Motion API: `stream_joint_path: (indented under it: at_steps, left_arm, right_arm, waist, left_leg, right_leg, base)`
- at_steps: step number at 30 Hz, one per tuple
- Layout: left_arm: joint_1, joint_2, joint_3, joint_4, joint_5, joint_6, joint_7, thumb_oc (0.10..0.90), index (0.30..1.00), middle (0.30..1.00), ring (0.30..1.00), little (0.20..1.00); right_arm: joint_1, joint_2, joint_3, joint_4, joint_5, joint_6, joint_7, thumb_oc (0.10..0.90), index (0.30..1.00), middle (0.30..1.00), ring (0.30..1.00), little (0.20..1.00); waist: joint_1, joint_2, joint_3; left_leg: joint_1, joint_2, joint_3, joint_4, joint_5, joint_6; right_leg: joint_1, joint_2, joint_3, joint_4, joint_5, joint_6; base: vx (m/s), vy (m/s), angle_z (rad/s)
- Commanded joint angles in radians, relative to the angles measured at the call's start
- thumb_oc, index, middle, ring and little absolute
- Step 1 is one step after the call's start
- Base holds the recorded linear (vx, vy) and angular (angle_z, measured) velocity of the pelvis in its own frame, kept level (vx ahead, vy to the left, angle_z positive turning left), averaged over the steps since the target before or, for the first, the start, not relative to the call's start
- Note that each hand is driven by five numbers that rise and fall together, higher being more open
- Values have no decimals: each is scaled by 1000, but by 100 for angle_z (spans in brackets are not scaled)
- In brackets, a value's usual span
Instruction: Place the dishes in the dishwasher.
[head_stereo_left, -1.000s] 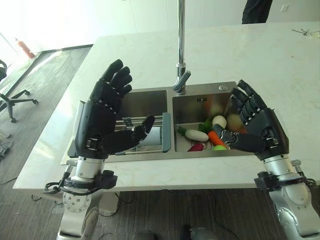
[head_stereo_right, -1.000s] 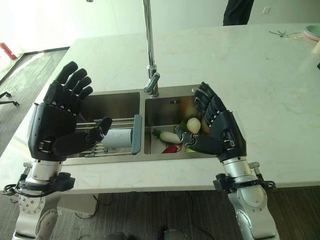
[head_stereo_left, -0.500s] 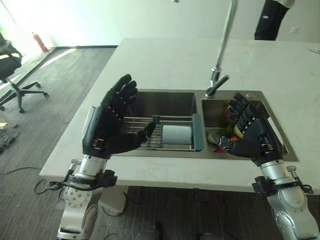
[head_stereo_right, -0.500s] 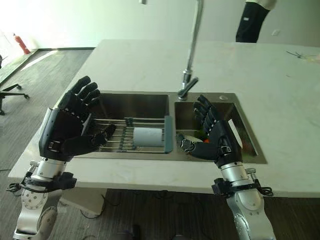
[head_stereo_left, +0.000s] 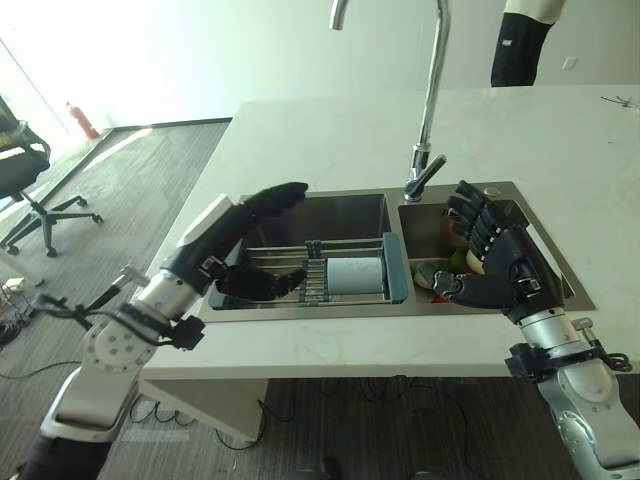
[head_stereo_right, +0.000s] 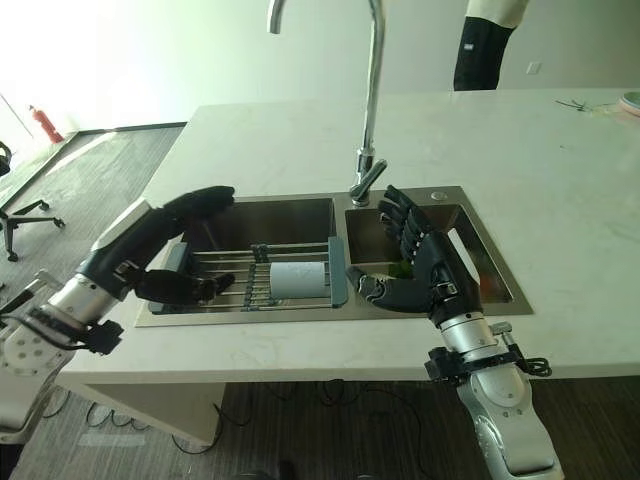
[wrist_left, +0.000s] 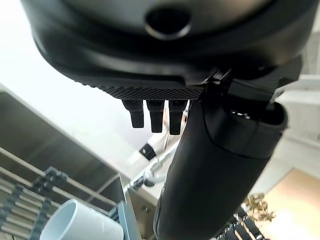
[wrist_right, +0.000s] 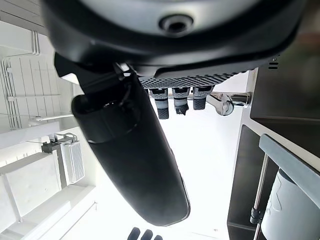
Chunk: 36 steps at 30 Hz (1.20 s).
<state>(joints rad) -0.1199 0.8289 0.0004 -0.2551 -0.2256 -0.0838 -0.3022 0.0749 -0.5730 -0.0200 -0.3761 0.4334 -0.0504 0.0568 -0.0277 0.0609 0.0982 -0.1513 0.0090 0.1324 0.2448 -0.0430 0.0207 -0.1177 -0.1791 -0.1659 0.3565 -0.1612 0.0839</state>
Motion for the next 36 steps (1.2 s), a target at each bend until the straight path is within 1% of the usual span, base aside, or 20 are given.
stream_joint_path:
  at_steps: [1,3,4,9,15,17,21,22,24,26,28,36]
  left_arm:
    - [-159,33,3,52,-50,29,18,800,900,900,900,900]
    - [-214,51,-35,112,-53,58,29,800,900,900,900,900]
    - [-221,53,-40,119,-57,60,33,800,900,900,900,900]
    - [-291,26,-95,249,-92,99,55,800,900,900,900,900]
    - [-317,-2,-136,371,-54,109,58,800,900,900,900,900]
    - [-319,-10,-147,409,-36,108,59,800,900,900,900,900]
    - [-327,-12,-159,472,6,96,66,800,900,900,900,900]
    - [-333,-8,-165,504,23,87,71,800,900,900,900,900]
    - [-335,-5,-166,513,31,85,72,800,900,900,900,900]
    - [-336,-1,-168,534,58,58,91,800,900,900,900,900]
    - [-342,0,-169,547,78,46,107,800,900,900,900,900]
    - [-356,5,-173,584,121,18,130,800,900,900,900,900]
  right_arm:
    - [-155,-23,-2,-40,30,-72,9,800,900,900,900,900]
    - [-168,-32,4,-29,36,-65,17,800,900,900,900,900]
    - [-169,-33,5,-28,36,-64,17,800,900,900,900,900]
    - [-183,-35,17,-15,30,-50,41,800,900,900,900,900]
    - [-190,-44,21,-7,22,-35,60,800,900,900,900,900]
    - [-187,-45,19,-4,21,-32,69,800,900,900,900,900]
    - [-182,-53,12,0,22,-29,79,800,900,900,900,900]
    - [-178,-56,5,1,24,-27,88,800,900,900,900,900]
    - [-176,-55,5,3,20,-28,91,800,900,900,900,900]
    - [-171,-58,4,6,16,-29,96,800,900,900,900,900]
    - [-170,-60,2,6,14,-26,98,800,900,900,900,900]
    - [-168,-62,-1,10,8,-21,112,800,900,900,900,900]
  waist:
    - [-17,-7,-46]
    - [-31,-1,-47]
    - [-32,-1,-46]
    - [-56,4,-50]
    - [-72,4,-54]
    - [-78,4,-51]
    - [-88,2,-51]
    - [-94,2,-48]
    - [-95,2,-47]
    - [-100,1,-48]
    - [-104,0,-48]
    - [-114,-2,-48]
  left_leg:
    - [55,51,21,55,-197,-51]
    - [61,51,34,55,-202,-47]
    - [62,51,36,55,-202,-47]
    - [72,56,62,55,-209,-44]
    - [80,59,81,55,-215,-42]
    - [92,58,86,55,-225,-40]
    - [92,60,97,55,-223,-37]
    - [102,60,102,55,-233,-36]
    - [104,60,103,55,-234,-35]
    - [107,62,109,55,-236,-34]
    - [110,62,113,55,-238,-33]
    - [117,62,121,55,-243,-31]
  right_leg:
    - [26,29,-44,-57,-36,53]
    - [24,34,-30,-57,-34,53]
    - [24,35,-29,-57,-33,53]
    - [22,42,-9,-57,-32,54]
    - [18,50,9,-57,-30,54]
    - [26,52,14,-57,-36,56]
    - [20,58,23,-57,-30,55]
    - [27,60,27,-57,-36,57]
    - [27,61,30,-57,-36,57]
    - [27,63,33,-57,-35,58]
    - [28,64,36,-57,-35,58]
    - [28,71,47,-57,-34,57]
  base:
    - [18,31,-32]
    - [23,28,-28]
    - [26,28,-22]
    - [28,20,-17]
    - [29,16,-11]
    - [46,19,-12]
    - [31,12,-13]
    - [51,13,-13]
    - [35,8,-8]
    - [26,6,-4]
    - [12,1,-2]
    - [18,-3,-12]
